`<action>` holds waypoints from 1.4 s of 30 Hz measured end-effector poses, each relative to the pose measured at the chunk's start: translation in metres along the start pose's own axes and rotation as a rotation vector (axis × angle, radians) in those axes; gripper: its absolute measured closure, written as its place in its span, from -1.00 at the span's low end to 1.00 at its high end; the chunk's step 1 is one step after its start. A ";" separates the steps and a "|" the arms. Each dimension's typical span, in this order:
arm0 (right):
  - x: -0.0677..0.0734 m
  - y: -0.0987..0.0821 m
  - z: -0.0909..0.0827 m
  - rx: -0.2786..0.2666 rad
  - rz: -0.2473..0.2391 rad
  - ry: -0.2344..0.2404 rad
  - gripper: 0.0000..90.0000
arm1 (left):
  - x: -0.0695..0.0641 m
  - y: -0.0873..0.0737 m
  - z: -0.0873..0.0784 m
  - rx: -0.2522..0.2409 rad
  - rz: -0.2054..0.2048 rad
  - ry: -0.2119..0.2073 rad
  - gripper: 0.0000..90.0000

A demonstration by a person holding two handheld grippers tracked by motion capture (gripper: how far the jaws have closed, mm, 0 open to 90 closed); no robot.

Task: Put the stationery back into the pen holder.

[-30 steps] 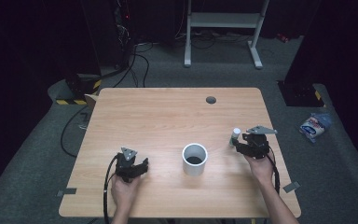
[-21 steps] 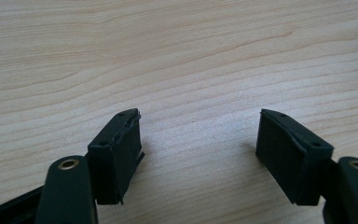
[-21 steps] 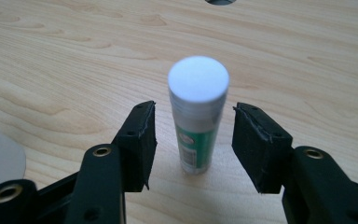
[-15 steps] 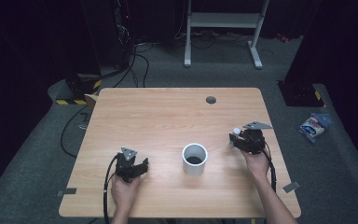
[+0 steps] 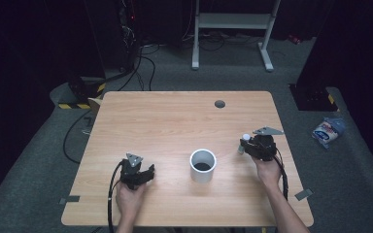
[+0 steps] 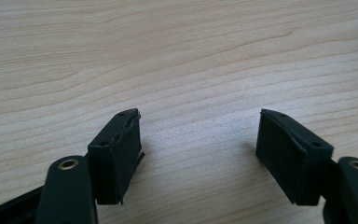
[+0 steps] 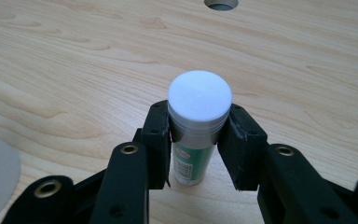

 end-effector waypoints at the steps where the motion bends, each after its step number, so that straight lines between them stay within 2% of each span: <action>1: 0.000 0.000 0.000 0.000 0.000 0.000 0.43 | 0.000 0.000 0.000 0.004 0.005 0.000 -0.32; 7: 0.004 0.001 -0.010 -0.008 -0.019 0.024 0.43 | 0.000 0.000 0.000 -0.003 -0.002 0.000 -0.32; 14: 0.007 0.002 -0.019 -0.012 -0.019 0.052 0.43 | 0.000 0.000 0.000 -0.003 -0.003 0.000 -0.32; 27: 0.016 0.004 -0.034 -0.036 -0.040 0.085 0.43 | 0.000 0.000 0.000 -0.004 -0.004 0.000 -0.32; 42: 0.030 0.005 -0.057 -0.063 -0.061 0.155 0.44 | 0.000 0.000 0.000 -0.003 -0.004 0.000 -0.32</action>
Point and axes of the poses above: each handheld gripper's, and its own axes: z roughly forward along the jaws, y roughly out of its top, x roughly to its left, the point moved 8 cm from there along z, roughly forward along the jaws, and after that the axes turned 13 degrees about -y, right-handed, at the moved point
